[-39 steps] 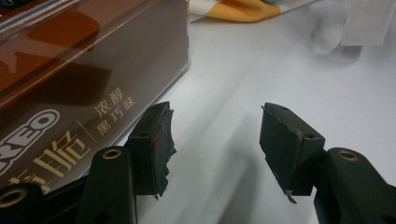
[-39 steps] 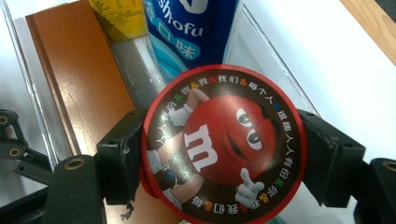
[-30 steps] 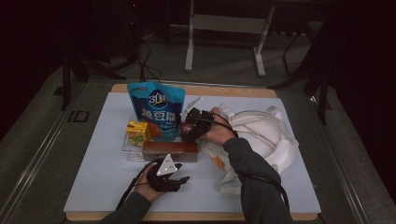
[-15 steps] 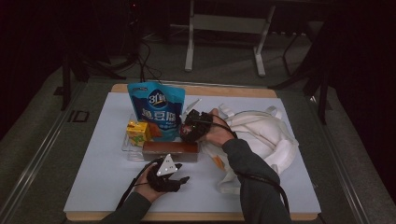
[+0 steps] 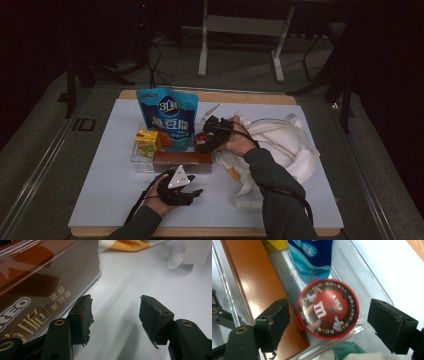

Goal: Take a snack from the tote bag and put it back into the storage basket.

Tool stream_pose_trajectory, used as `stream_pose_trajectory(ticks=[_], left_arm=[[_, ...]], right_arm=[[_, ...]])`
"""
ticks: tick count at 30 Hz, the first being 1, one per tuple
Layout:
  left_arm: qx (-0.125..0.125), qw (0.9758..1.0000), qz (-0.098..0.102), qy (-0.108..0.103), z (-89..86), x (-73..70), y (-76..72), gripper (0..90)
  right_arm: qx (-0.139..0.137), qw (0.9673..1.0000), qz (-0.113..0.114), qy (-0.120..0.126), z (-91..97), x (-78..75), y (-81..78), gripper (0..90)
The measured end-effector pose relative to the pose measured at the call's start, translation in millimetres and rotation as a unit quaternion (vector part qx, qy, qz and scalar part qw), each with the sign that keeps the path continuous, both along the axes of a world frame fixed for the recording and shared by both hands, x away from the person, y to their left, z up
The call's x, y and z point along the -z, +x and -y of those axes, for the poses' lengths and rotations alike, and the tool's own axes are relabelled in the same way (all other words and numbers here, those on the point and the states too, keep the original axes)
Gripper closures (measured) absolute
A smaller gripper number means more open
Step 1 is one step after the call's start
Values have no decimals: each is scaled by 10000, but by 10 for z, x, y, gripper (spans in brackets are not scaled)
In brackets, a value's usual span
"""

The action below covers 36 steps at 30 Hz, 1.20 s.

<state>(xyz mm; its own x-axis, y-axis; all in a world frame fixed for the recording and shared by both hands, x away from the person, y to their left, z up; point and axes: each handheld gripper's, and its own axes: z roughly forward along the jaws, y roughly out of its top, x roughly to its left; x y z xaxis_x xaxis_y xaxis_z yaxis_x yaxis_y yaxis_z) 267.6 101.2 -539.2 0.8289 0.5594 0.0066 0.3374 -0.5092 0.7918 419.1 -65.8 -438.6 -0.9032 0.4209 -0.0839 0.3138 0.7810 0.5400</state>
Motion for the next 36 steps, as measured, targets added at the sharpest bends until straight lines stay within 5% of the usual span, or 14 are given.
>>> stream_pose_trajectory(ticks=[21,36], left_arm=[[-31,10000,-10,-7,-1,1,3,436],[-90,9999,-60,-21,1,4,11,436]], right_arm=[[105,9994,315,43,352,-249,-142,393],[256,9990,368,59,647,-297,-225,428]])
